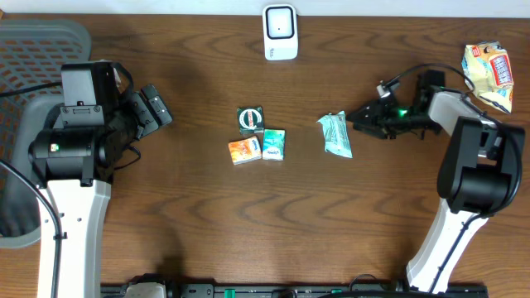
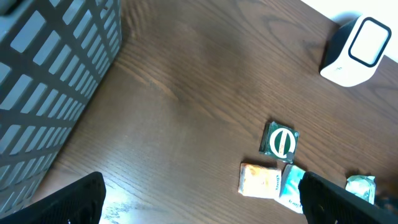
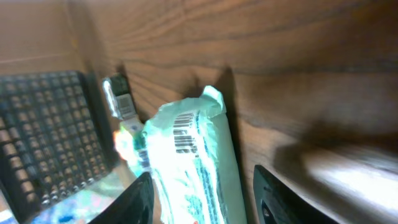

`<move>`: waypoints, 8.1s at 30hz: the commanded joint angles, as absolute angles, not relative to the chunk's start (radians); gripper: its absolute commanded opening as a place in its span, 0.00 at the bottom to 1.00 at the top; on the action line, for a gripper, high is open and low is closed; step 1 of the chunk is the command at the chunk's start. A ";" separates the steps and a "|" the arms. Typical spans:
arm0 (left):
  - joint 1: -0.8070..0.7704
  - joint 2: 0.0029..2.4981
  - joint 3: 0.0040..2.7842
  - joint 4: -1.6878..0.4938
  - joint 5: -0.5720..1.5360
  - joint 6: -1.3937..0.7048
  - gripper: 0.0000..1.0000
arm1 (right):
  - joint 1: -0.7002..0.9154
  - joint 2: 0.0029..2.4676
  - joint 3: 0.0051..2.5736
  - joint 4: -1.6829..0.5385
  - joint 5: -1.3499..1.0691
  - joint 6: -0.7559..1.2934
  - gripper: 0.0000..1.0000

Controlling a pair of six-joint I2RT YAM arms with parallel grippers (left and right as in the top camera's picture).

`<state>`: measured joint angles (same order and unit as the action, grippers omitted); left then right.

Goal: Scan the item barcode

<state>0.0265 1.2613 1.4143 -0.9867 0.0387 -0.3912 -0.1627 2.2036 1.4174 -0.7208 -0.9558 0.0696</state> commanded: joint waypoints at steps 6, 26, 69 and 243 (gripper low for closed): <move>0.033 1.261 1.423 -0.987 0.030 -0.378 0.98 | -0.033 2.175 1.398 -0.755 -0.683 0.043 0.54; 0.033 1.261 1.423 -0.987 0.030 -0.378 0.98 | 0.047 1.989 1.436 -0.580 -0.997 0.004 0.01; 0.033 1.261 1.423 -0.987 0.029 -0.378 0.98 | 0.284 1.682 1.407 -0.398 -0.393 -0.181 0.01; 0.033 1.261 1.423 -0.987 0.029 -0.378 0.98 | 0.097 2.392 2.258 -1.393 -0.543 -0.087 0.67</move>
